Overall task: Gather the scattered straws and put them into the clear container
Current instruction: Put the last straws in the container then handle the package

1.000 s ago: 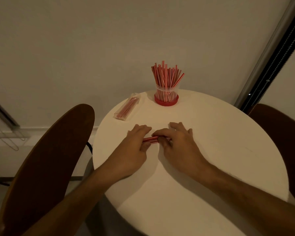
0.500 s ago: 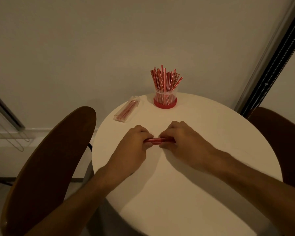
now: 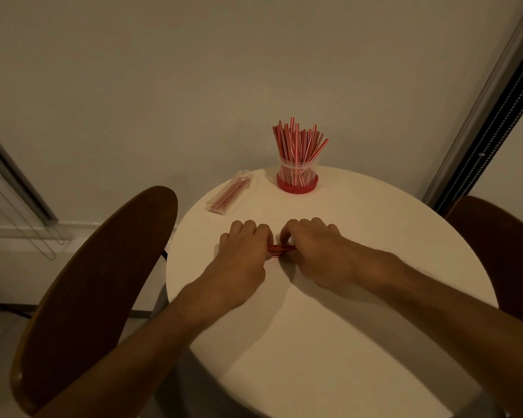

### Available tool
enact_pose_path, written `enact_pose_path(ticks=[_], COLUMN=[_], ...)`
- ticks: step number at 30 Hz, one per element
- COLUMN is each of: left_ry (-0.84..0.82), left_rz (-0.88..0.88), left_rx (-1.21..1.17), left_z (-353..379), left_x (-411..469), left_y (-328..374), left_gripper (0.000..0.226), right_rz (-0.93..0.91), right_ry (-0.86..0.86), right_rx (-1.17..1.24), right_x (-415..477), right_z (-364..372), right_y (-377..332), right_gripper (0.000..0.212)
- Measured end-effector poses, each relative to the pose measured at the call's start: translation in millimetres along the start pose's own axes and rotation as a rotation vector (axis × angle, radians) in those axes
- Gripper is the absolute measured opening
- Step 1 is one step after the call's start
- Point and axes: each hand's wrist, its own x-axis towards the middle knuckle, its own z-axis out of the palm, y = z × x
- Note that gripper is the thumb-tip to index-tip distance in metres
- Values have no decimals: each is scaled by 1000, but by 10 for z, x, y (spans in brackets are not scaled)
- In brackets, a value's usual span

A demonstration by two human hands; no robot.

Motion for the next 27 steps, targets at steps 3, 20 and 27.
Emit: enact_pose_path(ticks=[3,20,27], left_ry=[-16,-3,-21], left_rz=[25,111,140], left_rx=[3,92,133], left_z=[-15,2,-47], left_x=[-8,-49,-27], left_y=[-4,-39,-59], left_gripper=[13,25,13], right_rz=[1,-87,-109], right_ry=[-54,160,140], right_rx=[-53,-271,-197], right_x=[5,-153,-137], right_z=[-37,138,94], right_y=[-46,-217,-168], right_gripper=[20,21,18])
